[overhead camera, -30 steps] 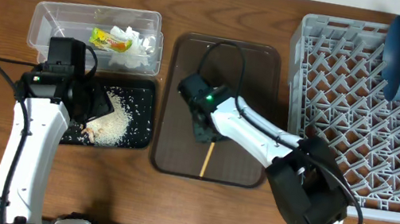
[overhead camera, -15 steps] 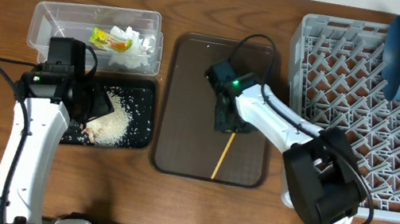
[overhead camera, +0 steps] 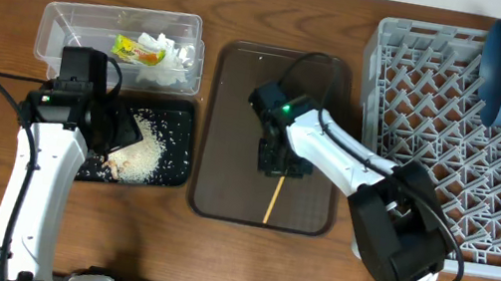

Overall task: Sort waste into correct bins and load items into the dishwasher rack
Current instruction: 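Reach the right gripper to the second chopstick and grasp it, then carry the second chopstick into the dish rack and release it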

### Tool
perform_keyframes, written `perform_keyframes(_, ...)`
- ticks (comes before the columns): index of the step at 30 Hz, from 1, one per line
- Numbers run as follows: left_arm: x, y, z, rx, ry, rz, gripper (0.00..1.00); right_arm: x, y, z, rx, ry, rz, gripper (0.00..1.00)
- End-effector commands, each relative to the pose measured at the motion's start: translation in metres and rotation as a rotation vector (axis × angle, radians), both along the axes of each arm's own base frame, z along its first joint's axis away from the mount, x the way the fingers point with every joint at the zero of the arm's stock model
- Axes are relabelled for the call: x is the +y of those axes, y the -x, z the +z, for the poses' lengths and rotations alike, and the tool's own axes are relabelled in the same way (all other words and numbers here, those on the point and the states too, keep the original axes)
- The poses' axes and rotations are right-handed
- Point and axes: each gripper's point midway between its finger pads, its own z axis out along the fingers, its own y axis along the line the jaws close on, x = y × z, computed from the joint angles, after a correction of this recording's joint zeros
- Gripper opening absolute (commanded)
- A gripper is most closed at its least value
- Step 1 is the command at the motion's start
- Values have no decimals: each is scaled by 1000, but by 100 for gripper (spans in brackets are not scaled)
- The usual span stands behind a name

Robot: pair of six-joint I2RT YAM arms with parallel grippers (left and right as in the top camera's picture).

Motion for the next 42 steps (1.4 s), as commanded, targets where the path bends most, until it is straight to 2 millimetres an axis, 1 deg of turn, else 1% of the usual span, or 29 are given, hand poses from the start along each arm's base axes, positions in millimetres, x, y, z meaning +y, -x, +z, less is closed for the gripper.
perform_keyframes(1,1,4,0,0,-2,17,70,4,6,-10,22,11,-15,20)
perform_keyframes(4,1,4,0,0,-2,17,70,3,6,-10,19,16,-14,17)
perform_keyframes(7,1,4,0,0,-1,17,70,3,6,-10,18,15,-14,4)
perform_keyframes(8,1,4,0,0,-2,17,70,3,6,-10,18,15,-14,1)
perform_keyframes(11,1,4,0,0,-1,17,70,4,5,-10,15,13,-14,1)
perform_keyframes(16,1,4,0,0,-2,17,70,16,-3,-9,-14,-39,-4,1)
perform_keyframes(18,1,4,0,0,-1,17,70,17,-5,-5,-23,-51,7,1)
perform_keyframes(20,1,4,0,0,-1,17,70,14,-13,6,-48,-69,27,1)
perform_keyframes(23,1,4,0,0,-1,17,70,5,-28,31,-99,-101,51,1)
perform_keyframes(27,1,4,0,0,-1,17,70,-23,-51,78,-200,-147,57,1)
perform_keyframes(30,1,4,0,0,-2,17,70,-52,-65,119,-291,-169,63,1)
perform_keyframes(32,1,4,0,0,-1,17,70,-74,-71,141,-339,-173,50,1)
perform_keyframes(35,1,4,0,0,-2,17,70,-109,-73,166,-383,-165,5,1)
perform_keyframes(36,1,4,0,0,-2,17,70,-120,-72,171,-390,-158,-7,1)
perform_keyframes(38,1,4,0,0,-1,17,70,-138,-69,175,-385,-142,-23,1)
perform_keyframes(40,1,4,0,0,-1,17,70,-157,-64,172,-352,-113,-30,1)
perform_keyframes(42,1,4,0,0,-2,18,70,-171,-60,163,-312,-87,-41,1)
